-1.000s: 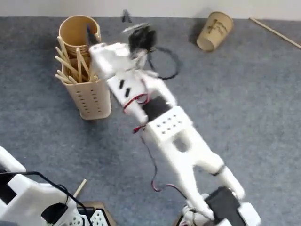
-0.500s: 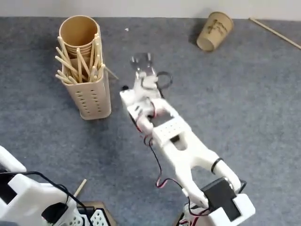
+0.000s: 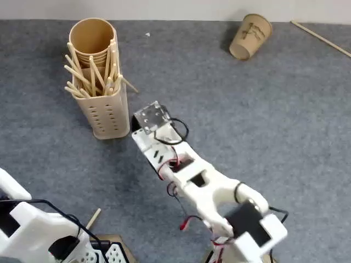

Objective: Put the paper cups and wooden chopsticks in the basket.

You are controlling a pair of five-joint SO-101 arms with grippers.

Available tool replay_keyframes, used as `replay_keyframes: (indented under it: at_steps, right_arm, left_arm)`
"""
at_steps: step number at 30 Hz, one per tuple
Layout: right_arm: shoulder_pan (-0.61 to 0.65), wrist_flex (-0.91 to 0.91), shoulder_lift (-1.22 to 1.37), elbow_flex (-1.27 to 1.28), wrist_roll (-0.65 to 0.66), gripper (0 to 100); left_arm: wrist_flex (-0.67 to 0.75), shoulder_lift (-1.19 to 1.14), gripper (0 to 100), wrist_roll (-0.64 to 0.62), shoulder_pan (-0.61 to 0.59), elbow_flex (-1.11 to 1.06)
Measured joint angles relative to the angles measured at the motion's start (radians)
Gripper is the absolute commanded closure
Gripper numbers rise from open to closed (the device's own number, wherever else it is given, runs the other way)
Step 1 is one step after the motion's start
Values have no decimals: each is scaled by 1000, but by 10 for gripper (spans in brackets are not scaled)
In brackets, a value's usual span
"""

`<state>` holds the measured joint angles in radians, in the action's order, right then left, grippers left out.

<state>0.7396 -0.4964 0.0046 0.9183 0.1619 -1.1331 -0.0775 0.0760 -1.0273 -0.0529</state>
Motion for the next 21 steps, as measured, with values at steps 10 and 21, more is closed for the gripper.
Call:
replay_keyframes:
  at_steps: [10, 21]
  right_arm:
    - [-14, 0, 371, -361, 14, 570]
    - [-69, 0, 589, -694, 69, 809]
  left_arm:
    - [0, 0, 738, 0, 0, 0]
    - [0, 0, 738, 0, 0, 0]
